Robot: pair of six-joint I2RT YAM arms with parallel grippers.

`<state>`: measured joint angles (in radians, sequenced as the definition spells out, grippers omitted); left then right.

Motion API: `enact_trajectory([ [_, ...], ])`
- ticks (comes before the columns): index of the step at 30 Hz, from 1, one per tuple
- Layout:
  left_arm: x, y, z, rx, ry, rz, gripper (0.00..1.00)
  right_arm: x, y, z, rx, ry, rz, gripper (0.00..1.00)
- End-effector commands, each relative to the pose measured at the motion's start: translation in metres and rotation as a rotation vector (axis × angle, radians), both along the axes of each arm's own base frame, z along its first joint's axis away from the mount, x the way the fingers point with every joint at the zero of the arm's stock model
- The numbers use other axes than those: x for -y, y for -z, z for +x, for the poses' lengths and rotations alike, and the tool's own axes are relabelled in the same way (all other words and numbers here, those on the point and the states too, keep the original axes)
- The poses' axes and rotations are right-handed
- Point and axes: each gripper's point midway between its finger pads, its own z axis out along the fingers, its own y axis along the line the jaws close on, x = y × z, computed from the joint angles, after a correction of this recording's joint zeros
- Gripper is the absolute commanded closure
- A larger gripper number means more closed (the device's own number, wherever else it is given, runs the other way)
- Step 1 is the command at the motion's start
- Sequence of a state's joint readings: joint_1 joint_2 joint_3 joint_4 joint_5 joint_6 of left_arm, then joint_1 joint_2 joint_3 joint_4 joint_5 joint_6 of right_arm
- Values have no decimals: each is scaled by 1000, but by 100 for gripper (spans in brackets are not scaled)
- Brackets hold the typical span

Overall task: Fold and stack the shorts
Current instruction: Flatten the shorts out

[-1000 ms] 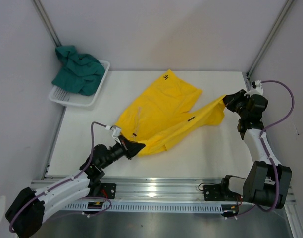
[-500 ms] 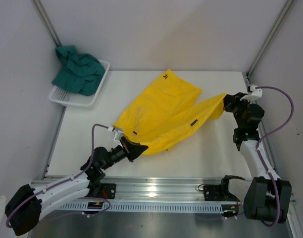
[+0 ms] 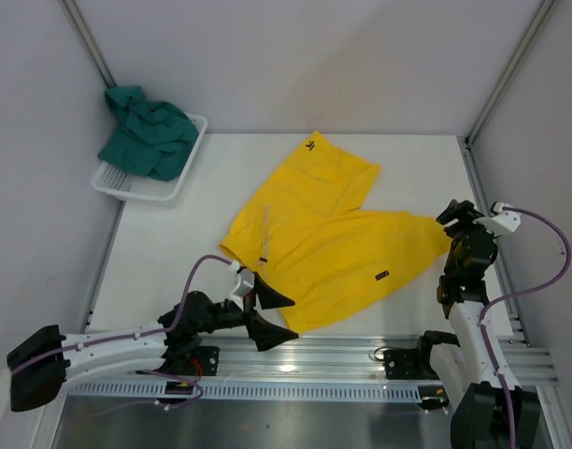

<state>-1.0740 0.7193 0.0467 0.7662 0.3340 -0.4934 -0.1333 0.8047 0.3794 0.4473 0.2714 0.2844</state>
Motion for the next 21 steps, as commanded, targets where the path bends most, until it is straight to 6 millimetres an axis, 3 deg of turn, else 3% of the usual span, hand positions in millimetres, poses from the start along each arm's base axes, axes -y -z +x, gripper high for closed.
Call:
enact_trajectory([
  [1, -8, 11, -11, 86, 17, 4, 1, 22, -27, -17, 119, 151, 10, 27],
  [3, -13, 0, -3, 91, -46, -28, 1, 19, -32, -17, 132, 138, 11, 26],
  [4, -15, 8, 2, 74, -77, 4, 1, 15, -32, -14, 124, 115, 17, 25],
  [5, -16, -5, 11, 73, -129, -12, 1, 10, -33, -10, 120, 84, 27, 25],
  [6, -22, -7, 21, 40, -198, -15, 1, 4, -38, -5, 109, 48, 46, 25],
  [7, -31, -2, 45, 6, -342, 34, 1, -11, -33, 5, 84, -32, 73, 22],
  [8, -35, -9, 52, -2, -391, 32, 1, -20, -29, 10, 70, -79, 107, 20],
  [9, -39, -18, 62, -19, -448, 36, 1, -30, -37, 17, 73, -119, 138, 1],
  [10, -46, -8, 73, -38, -517, 95, 1, -34, -22, 30, 28, -117, 241, 1],
  [11, -44, -30, 76, -34, -524, 73, 1, -39, -8, 36, -52, -131, 266, 0],
  [12, -42, -19, 84, -61, -546, 130, 1, -53, -29, 51, -52, -220, 273, 1],
  [13, -41, -15, 88, -85, -557, 161, 1, -60, -5, 69, -154, -252, 302, 1],
  [14, -36, -26, 92, -101, -547, 165, 1, -67, 9, 75, -240, -271, 344, 1],
  [15, -37, -20, 102, -128, -573, 196, 1, -86, 10, 84, -283, -375, 379, 2],
  [16, -35, 3, 110, -177, -590, 283, 1, -95, 11, 107, -323, -428, 395, 5],
  [17, -34, 0, 117, -211, -609, 296, 1, -105, 17, 113, -359, -465, 418, 8],
  [18, -43, 15, 131, -253, -664, 346, 1, -120, 4, 125, -347, -534, 424, 11],
  [19, -47, 17, 139, -281, -695, 352, 1, -127, 6, 133, -359, -561, 436, 12],
  [20, -51, 21, 142, -326, -710, 349, 1, -135, 28, 145, -413, -582, 459, 16],
  [21, -62, 24, 153, -355, -755, 342, 1, -142, 35, 150, -455, -600, 475, 23],
])
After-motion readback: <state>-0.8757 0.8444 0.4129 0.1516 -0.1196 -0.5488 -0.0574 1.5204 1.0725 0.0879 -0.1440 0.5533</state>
